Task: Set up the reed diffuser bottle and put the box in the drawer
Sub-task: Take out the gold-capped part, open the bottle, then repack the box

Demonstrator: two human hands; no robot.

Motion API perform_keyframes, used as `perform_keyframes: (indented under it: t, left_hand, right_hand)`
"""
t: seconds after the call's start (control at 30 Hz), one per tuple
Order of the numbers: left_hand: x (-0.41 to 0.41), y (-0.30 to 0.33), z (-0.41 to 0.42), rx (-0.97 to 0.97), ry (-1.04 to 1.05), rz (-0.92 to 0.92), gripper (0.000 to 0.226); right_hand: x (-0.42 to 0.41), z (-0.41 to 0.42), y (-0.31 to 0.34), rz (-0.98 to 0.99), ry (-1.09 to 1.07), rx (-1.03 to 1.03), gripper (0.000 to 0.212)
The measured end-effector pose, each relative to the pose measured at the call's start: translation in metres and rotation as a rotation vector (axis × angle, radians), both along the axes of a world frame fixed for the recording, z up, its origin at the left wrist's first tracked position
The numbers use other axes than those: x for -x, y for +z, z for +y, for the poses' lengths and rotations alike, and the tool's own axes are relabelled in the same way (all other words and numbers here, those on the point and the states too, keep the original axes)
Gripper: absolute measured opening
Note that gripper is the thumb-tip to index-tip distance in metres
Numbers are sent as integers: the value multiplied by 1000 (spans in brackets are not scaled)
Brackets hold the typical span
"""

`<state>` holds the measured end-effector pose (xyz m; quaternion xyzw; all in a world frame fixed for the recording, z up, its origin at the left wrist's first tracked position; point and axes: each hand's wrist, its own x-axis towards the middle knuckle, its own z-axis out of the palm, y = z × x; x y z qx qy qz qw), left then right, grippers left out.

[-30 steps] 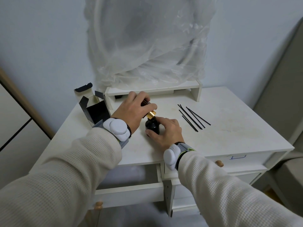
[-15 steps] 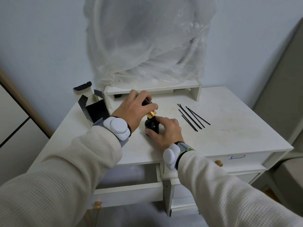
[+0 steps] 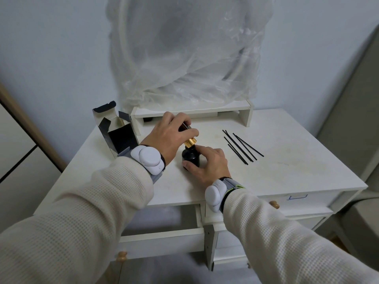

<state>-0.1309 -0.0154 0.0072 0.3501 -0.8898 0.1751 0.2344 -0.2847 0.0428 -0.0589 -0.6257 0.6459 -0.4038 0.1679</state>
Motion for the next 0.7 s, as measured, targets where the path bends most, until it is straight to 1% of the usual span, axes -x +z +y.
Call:
perform_keyframes:
  t: [0.3, 0.7]
  left_hand:
    - [0, 2, 2, 28, -14, -42, 63]
    - [1, 1, 0, 19, -20, -21, 64]
  right_hand:
    - [1, 0, 0, 3, 1, 0, 45]
    - [1, -2, -2, -4, 0, 6, 49]
